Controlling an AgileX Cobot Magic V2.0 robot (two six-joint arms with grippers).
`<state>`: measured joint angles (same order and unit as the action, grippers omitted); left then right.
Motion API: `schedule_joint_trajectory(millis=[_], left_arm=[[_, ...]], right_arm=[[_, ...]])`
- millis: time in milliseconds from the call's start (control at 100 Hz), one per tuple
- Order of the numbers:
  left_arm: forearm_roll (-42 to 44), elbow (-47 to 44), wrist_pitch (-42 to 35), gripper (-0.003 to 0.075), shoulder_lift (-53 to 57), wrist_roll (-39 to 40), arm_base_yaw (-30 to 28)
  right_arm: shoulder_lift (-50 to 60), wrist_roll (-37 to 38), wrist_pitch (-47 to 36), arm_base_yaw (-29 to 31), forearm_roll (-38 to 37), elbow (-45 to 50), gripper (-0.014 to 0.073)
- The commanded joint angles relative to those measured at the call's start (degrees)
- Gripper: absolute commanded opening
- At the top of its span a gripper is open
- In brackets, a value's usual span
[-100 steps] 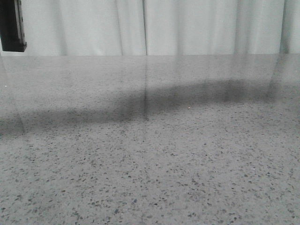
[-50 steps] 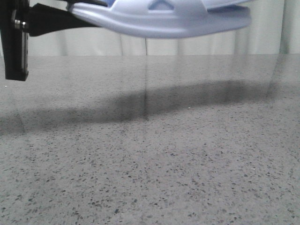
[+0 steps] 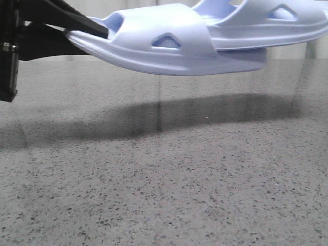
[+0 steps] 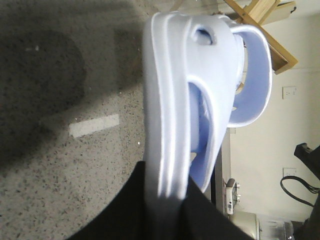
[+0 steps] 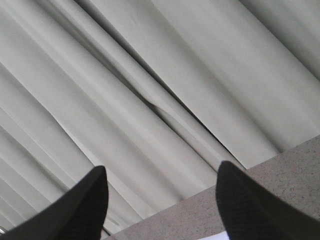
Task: Insert blue slippers together front up
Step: 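Lower the nested slippers onto the table with the left gripper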
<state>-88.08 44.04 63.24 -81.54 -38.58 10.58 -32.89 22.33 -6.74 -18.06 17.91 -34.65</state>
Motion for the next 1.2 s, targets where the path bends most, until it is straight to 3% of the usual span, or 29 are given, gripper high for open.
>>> schedule_joint_trajectory(millis=[0,870,1190], left_arm=[[-2.9,1.8,2.6,0.0016,1.4,0.0,-1.2],[4.5,-0.7,0.4,0.0016,1.4,2.9,-1.8],[8.2,-0.7,-5.4,0.0016,1.4,6.0,-1.8]], right_arm=[[0.1,-0.8,-4.0,-0.1,-1.6,-1.6,0.0407],[0.1,-0.8,-4.0,-0.1,-3.0,-1.6,0.0407],[0.1,-0.8,-4.0,-0.1,-3.3,-1.6,0.0407]])
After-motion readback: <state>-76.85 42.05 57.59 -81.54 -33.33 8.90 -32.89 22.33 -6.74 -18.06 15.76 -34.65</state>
